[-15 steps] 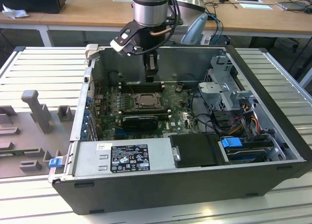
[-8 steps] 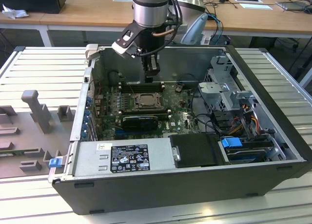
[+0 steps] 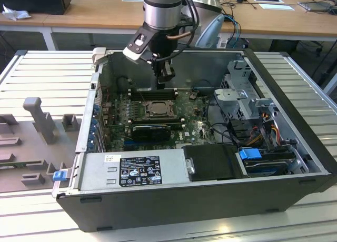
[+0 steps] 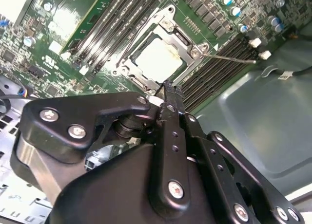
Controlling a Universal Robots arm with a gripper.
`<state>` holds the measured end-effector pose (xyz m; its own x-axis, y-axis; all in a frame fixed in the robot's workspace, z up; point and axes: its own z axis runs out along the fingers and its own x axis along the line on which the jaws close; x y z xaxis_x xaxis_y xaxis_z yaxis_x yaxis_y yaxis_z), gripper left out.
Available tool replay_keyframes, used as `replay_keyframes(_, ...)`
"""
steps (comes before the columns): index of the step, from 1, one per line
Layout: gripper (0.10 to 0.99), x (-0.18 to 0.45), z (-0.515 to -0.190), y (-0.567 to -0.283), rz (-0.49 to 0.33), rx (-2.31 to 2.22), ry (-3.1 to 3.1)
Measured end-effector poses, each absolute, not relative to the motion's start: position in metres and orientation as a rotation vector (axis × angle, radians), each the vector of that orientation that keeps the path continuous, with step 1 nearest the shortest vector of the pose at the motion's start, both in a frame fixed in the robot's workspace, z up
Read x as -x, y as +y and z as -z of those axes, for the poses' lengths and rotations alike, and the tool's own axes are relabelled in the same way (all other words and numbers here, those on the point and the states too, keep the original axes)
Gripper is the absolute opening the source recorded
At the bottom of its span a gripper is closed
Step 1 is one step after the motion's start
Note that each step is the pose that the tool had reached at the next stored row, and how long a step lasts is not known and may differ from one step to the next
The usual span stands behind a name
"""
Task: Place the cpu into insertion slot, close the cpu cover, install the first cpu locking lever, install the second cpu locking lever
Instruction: 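Install the first cpu locking lever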
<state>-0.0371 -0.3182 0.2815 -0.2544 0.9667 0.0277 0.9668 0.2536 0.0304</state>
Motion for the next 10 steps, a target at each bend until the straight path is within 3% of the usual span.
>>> replay_keyframes(10, 0.106, 0.0371, -0.2815, -0.3182, 0.063, 1.739, -2.609)
